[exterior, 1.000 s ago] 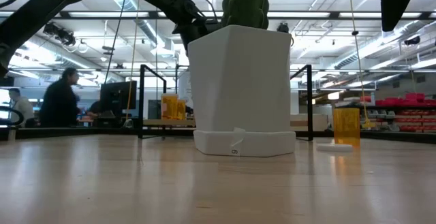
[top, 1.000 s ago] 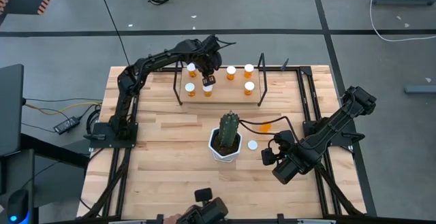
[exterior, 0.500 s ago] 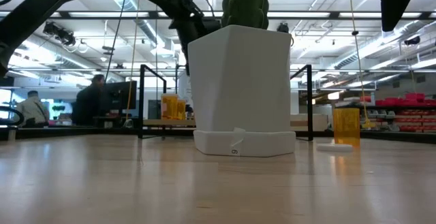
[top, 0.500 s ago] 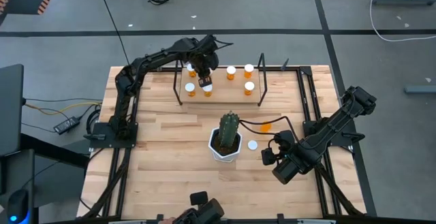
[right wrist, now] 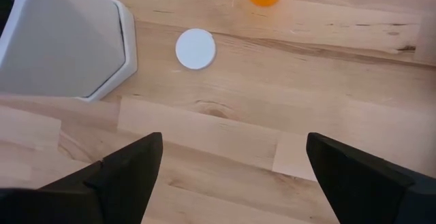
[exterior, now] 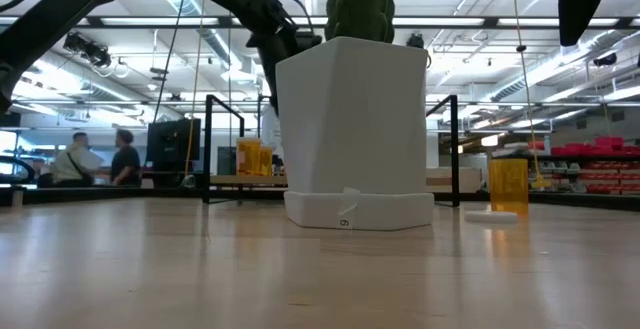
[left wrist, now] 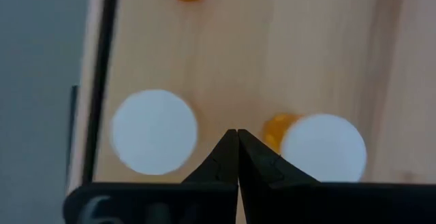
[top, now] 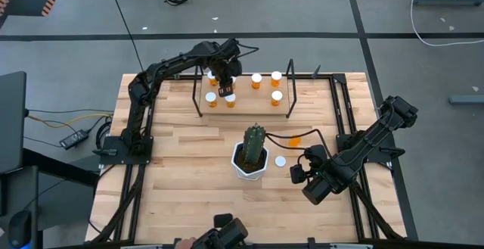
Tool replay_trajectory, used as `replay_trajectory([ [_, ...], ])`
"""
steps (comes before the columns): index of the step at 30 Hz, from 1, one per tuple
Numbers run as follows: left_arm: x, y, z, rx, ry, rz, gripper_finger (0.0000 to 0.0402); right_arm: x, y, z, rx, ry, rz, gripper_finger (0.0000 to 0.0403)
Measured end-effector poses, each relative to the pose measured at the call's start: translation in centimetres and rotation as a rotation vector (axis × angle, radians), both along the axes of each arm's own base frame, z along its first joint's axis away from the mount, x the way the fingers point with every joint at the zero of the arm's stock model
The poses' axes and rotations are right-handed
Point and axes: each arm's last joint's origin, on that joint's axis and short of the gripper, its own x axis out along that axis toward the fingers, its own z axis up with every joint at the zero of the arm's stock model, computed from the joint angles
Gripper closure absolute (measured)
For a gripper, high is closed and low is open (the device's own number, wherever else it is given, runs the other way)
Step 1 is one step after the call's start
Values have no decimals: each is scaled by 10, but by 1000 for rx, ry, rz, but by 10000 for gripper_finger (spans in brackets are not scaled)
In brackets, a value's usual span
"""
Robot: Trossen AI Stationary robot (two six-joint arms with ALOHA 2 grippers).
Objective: Pick and place medicine bottles onto shelf by color
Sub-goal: Adjust the orange medicine bottles on the shelf
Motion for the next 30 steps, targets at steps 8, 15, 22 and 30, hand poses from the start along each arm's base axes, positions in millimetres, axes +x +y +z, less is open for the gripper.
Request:
replay_trajectory([
  [8, 0, -1, 0, 17, 2, -88, 399, 0, 0, 0, -3, -3, -2, 31],
  [15, 2, 4, -13, 36, 51, -105, 399, 0, 0, 0, -7, -6, -2, 31],
  [22, 4, 5, -21, 29, 69, -105, 399, 1, 0, 0, 0, -11, -2, 31],
  [30, 5, 8, -22, 75, 82, -93, 400, 1, 0, 0, 3, -8, -2, 31],
])
